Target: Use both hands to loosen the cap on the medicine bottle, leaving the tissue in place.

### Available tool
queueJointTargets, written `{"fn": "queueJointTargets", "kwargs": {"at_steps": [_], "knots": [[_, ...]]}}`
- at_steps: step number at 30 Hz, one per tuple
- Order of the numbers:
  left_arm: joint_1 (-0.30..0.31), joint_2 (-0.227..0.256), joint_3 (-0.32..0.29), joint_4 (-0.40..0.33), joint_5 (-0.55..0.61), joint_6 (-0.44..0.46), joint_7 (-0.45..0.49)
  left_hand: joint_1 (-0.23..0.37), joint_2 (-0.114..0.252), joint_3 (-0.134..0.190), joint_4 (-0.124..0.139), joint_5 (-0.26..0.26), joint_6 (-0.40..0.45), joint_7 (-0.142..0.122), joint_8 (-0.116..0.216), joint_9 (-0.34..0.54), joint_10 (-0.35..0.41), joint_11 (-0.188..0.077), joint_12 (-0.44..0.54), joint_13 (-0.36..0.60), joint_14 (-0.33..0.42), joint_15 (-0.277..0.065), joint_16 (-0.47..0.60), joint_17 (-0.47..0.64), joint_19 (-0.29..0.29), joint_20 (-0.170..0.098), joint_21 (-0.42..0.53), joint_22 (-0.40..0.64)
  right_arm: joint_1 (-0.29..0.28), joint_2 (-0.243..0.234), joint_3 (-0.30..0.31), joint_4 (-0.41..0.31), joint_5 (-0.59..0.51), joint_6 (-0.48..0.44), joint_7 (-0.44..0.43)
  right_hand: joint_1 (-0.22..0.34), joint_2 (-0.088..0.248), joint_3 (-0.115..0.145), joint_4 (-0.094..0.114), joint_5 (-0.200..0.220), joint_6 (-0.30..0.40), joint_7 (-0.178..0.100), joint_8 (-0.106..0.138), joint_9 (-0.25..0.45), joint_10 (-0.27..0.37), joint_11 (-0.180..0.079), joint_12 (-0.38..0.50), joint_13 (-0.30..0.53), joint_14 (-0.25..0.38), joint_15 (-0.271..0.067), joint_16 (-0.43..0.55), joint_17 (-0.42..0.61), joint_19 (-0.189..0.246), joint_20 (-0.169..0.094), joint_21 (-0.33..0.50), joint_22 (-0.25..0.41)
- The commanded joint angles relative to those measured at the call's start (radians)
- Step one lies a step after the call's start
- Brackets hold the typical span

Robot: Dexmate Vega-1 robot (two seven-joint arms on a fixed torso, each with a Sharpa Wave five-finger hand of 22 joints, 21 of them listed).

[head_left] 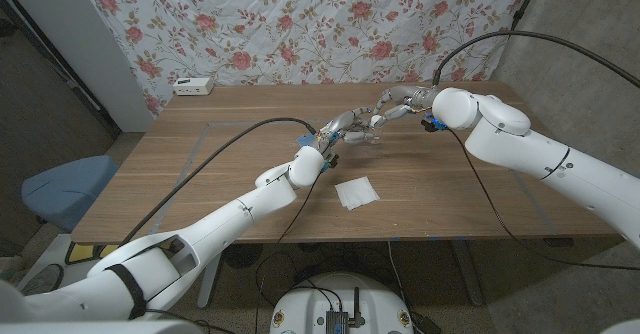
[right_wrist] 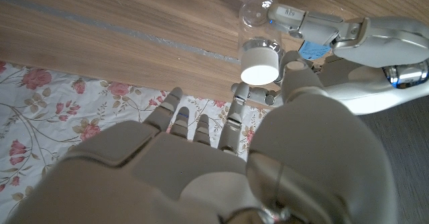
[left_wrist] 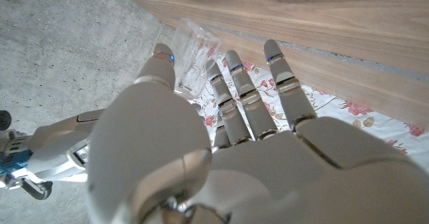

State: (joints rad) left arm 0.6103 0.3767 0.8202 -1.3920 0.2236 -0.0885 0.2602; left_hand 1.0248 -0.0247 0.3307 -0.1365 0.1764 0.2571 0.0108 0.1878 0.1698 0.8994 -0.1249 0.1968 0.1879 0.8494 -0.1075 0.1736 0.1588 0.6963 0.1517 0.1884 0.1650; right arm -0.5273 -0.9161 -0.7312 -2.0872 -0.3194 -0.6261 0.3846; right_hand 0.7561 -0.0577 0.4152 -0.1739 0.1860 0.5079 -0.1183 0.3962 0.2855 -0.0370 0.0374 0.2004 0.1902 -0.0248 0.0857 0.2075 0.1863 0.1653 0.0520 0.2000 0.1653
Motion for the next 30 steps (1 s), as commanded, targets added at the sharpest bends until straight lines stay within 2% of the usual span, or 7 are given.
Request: {"fn": "queueJointTargets", "kwargs": {"at_steps": [1, 30], "knots": [[-0.009, -0.007, 0.005, 0.016, 0.004, -0.012, -0.002, 0.003, 0.011, 0.008, 0.004, 0.006, 0.006, -0.005, 0.0, 0.006, 0.013, -0.005, 0.003, 0.006, 0.01, -0.08, 0.001, 0.002, -0.003, -0.005, 0.0, 0.004, 0.003, 0.01, -0.007, 0.014, -0.01, 0.002, -0.007, 0.015, -0.002, 0.009, 0.001, -0.002, 0.018, -0.002, 0.014, 0.005, 0.011, 0.0, 0.007, 0.002, 0.011, -0.001, 0.006, 0.001, 0.014, 0.001, 0.004, 0.002], [-0.011, -0.009, 0.008, 0.024, 0.002, -0.021, -0.007, -0.001, 0.015, 0.016, 0.004, 0.006, 0.007, -0.013, -0.001, 0.006, 0.014, -0.008, 0.002, 0.006, 0.011, -0.077, 0.0, 0.002, -0.005, -0.008, -0.001, 0.004, 0.002, 0.013, -0.009, 0.018, -0.012, -0.022, -0.007, 0.037, -0.001, 0.007, 0.008, -0.007, 0.064, -0.004, 0.058, 0.027, 0.036, 0.001, 0.006, 0.003, 0.033, -0.01, 0.008, 0.003, 0.043, -0.005, 0.002, 0.002]]}}
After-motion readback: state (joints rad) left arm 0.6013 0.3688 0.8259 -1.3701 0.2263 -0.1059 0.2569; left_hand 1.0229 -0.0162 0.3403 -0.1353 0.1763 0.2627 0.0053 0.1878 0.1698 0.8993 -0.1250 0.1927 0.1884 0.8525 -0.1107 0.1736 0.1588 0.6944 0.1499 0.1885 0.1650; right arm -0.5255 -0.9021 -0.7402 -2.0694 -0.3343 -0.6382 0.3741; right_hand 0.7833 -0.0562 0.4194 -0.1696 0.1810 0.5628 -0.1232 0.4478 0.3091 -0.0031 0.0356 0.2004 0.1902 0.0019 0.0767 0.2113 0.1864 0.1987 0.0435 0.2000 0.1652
